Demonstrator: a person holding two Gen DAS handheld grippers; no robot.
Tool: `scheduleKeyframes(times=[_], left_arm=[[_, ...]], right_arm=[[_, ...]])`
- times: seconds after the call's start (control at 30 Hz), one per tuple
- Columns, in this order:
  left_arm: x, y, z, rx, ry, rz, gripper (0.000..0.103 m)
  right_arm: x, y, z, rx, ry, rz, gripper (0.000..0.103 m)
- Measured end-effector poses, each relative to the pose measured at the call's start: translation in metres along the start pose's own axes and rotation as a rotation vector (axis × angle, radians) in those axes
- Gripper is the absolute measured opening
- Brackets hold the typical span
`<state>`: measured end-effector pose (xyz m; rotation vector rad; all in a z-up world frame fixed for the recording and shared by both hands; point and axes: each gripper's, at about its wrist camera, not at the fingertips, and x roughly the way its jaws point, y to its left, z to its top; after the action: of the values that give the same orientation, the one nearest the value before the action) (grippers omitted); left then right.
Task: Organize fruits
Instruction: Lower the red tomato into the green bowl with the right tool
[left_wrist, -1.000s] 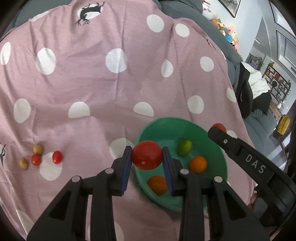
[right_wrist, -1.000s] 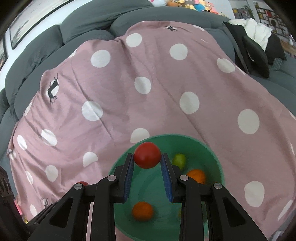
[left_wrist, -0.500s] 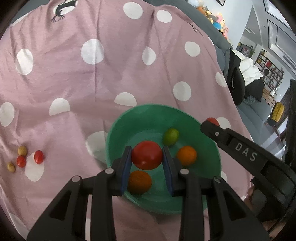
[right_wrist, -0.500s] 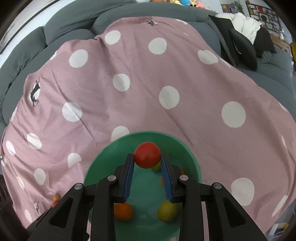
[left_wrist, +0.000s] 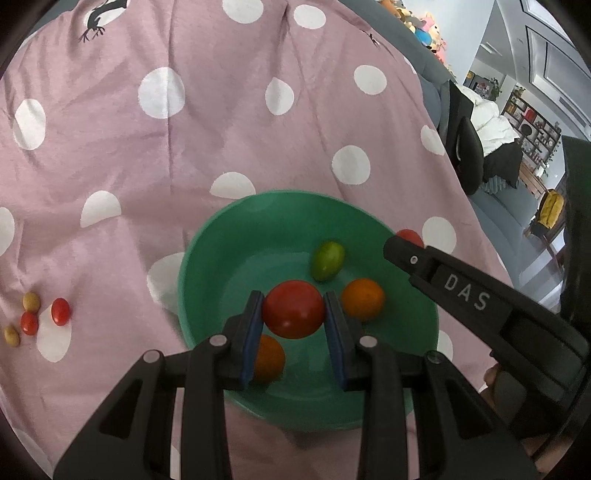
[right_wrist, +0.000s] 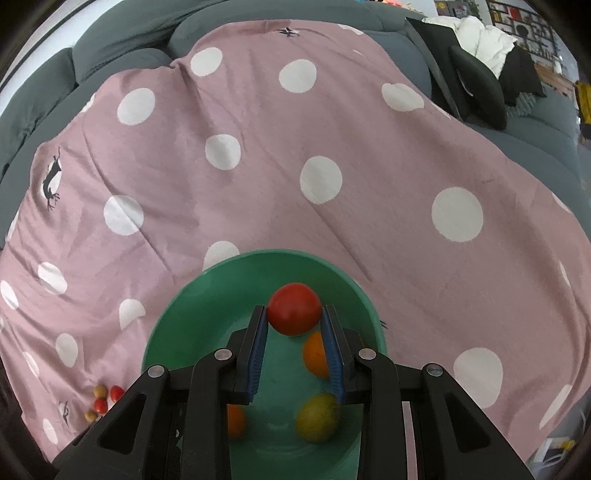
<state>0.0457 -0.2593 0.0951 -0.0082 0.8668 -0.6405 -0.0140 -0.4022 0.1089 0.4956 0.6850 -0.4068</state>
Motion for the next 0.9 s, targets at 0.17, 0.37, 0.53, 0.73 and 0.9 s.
scheduleKeyframes(times=[0.17,0.37,0.53,0.73,0.9], left_arm=[[0.003,0.000,-0.001,0.000,0.007,0.001,0.032],[0.006,-0.001,-0.002,0.001,0.015,0.005,0.032],[0.008,-0.002,-0.002,0.001,0.021,0.006,0.032],[0.011,-0.001,-0.004,0.000,0.032,0.008,0.032],[0.012,0.000,-0.004,-0.001,0.037,0.009,0.032]], right_arm=[[0.004,-0.003,-0.001,0.004,0.013,-0.007,0.032],[0.007,-0.003,-0.002,0.002,0.025,-0.016,0.032],[0.010,-0.004,-0.003,-0.003,0.033,-0.026,0.032],[0.014,-0.004,-0.005,-0.009,0.050,-0.038,0.032],[0.016,-0.003,-0.006,-0.015,0.056,-0.046,0.032]])
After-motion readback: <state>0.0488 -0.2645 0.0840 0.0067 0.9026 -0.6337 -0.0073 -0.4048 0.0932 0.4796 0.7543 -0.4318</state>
